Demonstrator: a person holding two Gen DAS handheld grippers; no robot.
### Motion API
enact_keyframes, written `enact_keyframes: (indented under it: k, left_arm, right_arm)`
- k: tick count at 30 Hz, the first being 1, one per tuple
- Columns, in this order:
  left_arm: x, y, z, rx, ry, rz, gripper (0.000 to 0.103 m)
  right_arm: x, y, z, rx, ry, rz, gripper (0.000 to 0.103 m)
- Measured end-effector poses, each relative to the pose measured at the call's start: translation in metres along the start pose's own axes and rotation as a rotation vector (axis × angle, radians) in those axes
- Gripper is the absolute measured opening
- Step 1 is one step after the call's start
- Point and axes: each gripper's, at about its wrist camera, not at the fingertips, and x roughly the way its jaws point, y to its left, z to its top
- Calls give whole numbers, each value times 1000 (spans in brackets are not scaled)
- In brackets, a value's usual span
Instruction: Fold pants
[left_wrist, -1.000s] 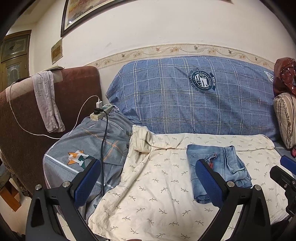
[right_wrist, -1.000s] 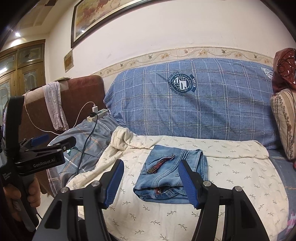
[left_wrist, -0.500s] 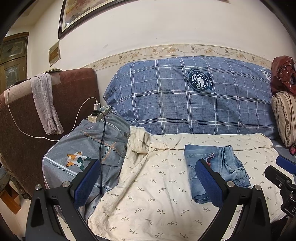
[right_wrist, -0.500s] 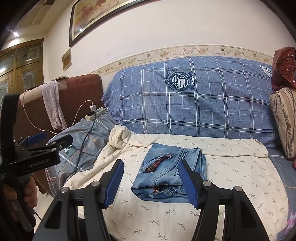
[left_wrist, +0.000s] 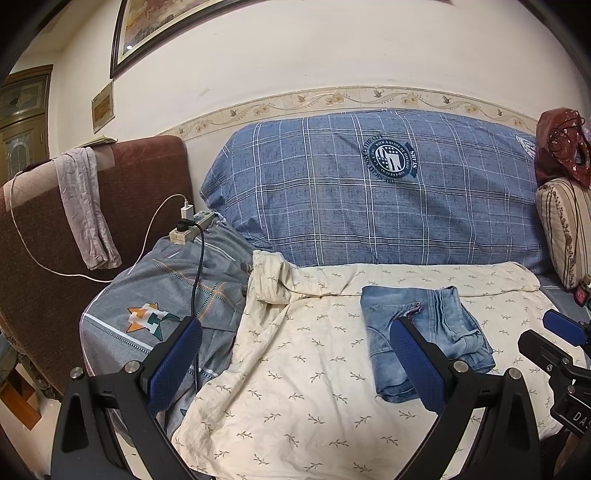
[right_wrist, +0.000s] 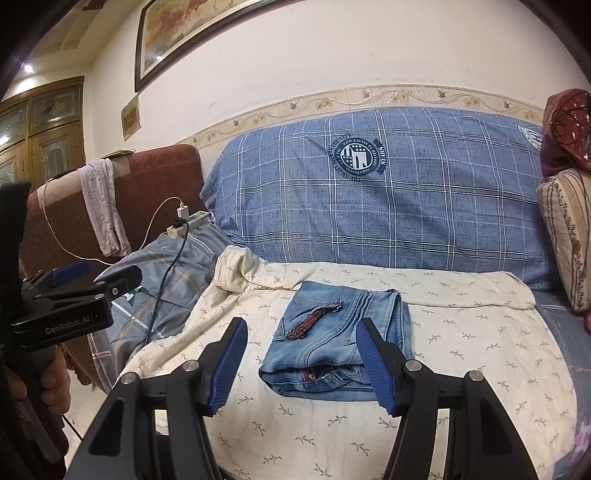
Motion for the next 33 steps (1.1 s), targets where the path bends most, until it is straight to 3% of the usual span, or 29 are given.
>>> enact_keyframes:
  k: [22,33]
  left_arm:
    - [5,-7,-1,16,8,-17,101]
    - [8,-11,2,-4,-9,-78,101]
  right_arm:
    - [8,-4,-5,12,23,7,65]
    - [14,-10,-7,32,34,9,65]
